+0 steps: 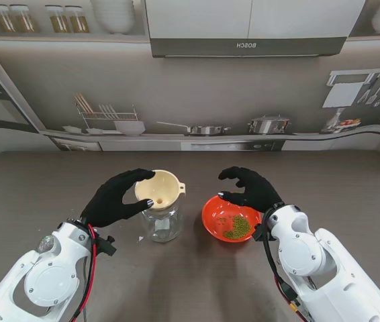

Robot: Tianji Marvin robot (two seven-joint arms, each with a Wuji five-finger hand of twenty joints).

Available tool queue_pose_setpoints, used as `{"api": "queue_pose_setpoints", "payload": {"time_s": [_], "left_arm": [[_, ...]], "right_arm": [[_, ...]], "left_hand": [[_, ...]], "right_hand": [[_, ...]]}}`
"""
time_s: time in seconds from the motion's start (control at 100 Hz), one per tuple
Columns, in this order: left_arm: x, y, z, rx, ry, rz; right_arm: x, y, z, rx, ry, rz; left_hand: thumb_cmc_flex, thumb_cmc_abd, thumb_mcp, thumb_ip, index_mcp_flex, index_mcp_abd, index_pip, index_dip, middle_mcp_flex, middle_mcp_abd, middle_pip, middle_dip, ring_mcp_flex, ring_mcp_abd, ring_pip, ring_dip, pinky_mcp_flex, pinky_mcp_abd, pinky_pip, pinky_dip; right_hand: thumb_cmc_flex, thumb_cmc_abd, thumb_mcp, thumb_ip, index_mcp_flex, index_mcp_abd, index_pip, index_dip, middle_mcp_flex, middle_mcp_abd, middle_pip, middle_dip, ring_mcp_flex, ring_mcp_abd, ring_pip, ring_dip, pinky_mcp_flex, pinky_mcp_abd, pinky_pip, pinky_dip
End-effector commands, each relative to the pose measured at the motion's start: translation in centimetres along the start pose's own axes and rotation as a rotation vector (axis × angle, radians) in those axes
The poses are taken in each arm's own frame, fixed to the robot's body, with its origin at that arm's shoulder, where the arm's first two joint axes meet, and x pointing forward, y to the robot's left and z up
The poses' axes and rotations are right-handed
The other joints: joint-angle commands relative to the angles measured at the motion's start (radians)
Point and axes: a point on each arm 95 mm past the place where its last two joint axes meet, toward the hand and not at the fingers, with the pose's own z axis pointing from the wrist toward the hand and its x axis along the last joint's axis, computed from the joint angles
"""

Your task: Pour mung beans into a glass jar with a funnel

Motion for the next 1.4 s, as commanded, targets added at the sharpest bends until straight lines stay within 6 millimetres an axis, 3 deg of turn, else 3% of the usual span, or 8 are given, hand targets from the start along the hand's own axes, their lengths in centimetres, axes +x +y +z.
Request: {"api": "queue_pose_setpoints", "payload": {"time_s": [0.0,0.25,0.73,1.39], "left_arm": [[0.2,0.0,-0.1,-0.013,0.000,0.001],[0.1,-0.3,-0.3,0.000,-0.007,-0.003],[0.1,-0.3,0.1,-0.006,-0.005,-0.010],[0.1,0.0,0.0,-0.018,-0.012,-0.019]], "right_arm": [[-0.5,0.3,0.4,0.021,-0.013,-0.020],[-2.4,-0.3,1.9,0.090,-0.059,-0.109],[-5.7,-2.6,4.9,0.180,-0.120,-0.252],[-7.9,-2.7,8.5,0.279,-0.184,-0.363]], "left_hand": [[0.016,0.002,-0.019,0.024,0.007,-0.020,-0.001,0.006,-0.001,-0.025,-0.005,-0.011,-0.012,-0.012,-0.021,-0.014,0.003,-0.027,-0.039,0.015],[0.018,0.007,-0.026,0.025,0.004,-0.018,-0.003,0.005,0.001,-0.021,-0.004,-0.010,-0.011,-0.010,-0.022,-0.014,0.002,-0.026,-0.043,0.021],[0.020,0.020,-0.041,0.027,0.013,-0.019,0.000,0.007,0.007,-0.018,-0.004,-0.008,-0.011,-0.009,-0.023,-0.013,0.001,-0.024,-0.047,0.029],[0.021,0.029,-0.049,0.029,0.008,-0.019,-0.002,0.006,0.015,-0.012,-0.003,-0.005,-0.008,-0.007,-0.022,-0.012,0.000,-0.023,-0.050,0.033]], "right_hand": [[-0.017,-0.025,-0.023,0.013,-0.022,-0.021,-0.007,-0.021,-0.022,-0.023,-0.005,-0.005,-0.007,-0.024,-0.013,-0.012,0.000,-0.020,-0.004,0.022],[-0.003,-0.083,-0.023,0.005,-0.033,-0.024,0.002,-0.013,-0.034,-0.026,0.007,0.000,-0.001,-0.032,-0.006,-0.012,0.014,-0.035,0.017,0.025],[-0.022,-0.237,0.096,-0.041,-0.046,-0.035,0.055,-0.006,-0.039,-0.051,0.074,0.033,0.024,-0.046,0.058,0.013,0.023,-0.056,0.142,0.004],[-0.040,-0.227,0.098,-0.045,-0.071,-0.045,0.060,-0.008,-0.057,-0.054,0.086,0.040,0.017,-0.053,0.077,0.017,0.021,-0.064,0.177,-0.020]]}}
